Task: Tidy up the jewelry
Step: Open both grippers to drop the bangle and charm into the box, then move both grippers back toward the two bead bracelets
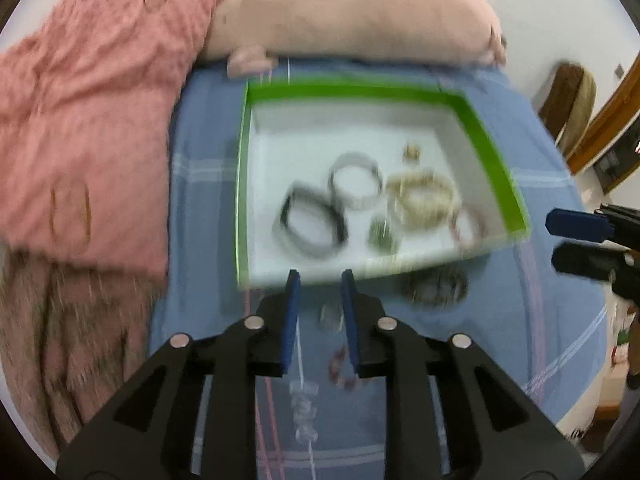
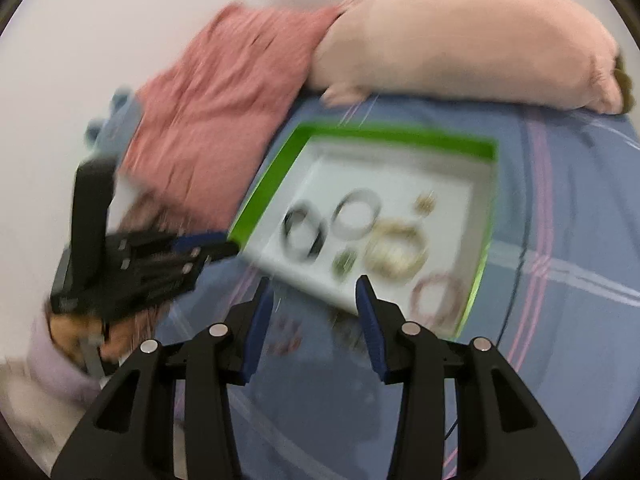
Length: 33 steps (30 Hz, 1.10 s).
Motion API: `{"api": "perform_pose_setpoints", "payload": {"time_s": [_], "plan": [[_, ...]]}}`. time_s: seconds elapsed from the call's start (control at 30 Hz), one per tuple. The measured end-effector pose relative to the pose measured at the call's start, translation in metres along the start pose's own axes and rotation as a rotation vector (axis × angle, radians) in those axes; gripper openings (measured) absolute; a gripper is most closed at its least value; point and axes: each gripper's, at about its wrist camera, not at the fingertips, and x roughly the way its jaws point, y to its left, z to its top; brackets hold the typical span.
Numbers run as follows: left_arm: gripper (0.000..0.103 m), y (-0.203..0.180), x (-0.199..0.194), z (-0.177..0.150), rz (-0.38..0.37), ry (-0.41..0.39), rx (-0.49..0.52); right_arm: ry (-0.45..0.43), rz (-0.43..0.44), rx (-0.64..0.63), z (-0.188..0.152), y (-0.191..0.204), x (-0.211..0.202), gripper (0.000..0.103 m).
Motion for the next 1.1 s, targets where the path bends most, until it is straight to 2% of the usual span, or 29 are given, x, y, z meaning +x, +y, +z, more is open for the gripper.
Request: {"api": "perform_pose_setpoints", "payload": {"time_s": [0.07, 0.13, 0.23, 0.3, 0.4, 0.57, 0.73, 0.9, 1.1], "plan": [[0.02, -0.001, 0.02, -0.023, 0.003, 0.077, -0.01, 0.085, -0.025, -0.031, -0.023, 0.007, 0.023, 0.043], [0.02, -0.001, 0.036, -0.036, -0.018, 0.125, -0.034, 0.16, -0.12, -0.011, -0.04, 0.001, 0.053, 0.043], [0.02, -0.005, 0.053, -0.048, -0.028, 0.174, -0.058, 0.162, -0.104, 0.031, -0.051, -0.007, 0.076, 0.043], [0.02, -0.006, 0.057, -0.051, -0.04, 0.193, -0.069, 0.149, -0.125, 0.022, -0.05, -0.007, 0.084, 0.043], [0.02, -0.005, 0.059, -0.054, -0.034, 0.197, -0.075, 0.119, -0.183, 0.001, -0.04, -0.008, 0.094, 0.043], [0.02, 0.0, 0.055, -0.056, -0.031, 0.189, -0.091, 0.159, -0.146, -0.023, -0.037, -0.013, 0.115, 0.043], [0.02, 0.002, 0.049, -0.061, -0.024, 0.175, -0.103, 0.2, -0.146, -0.04, -0.043, -0.01, 0.123, 0.043], [0.02, 0.012, 0.043, -0.073, -0.014, 0.162, -0.123, 0.239, -0.134, -0.057, -0.064, 0.0, 0.12, 0.043], [0.02, 0.011, 0.031, -0.085, -0.05, 0.119, -0.088, 0.293, -0.129, -0.072, -0.098, 0.024, 0.109, 0.043]]}}
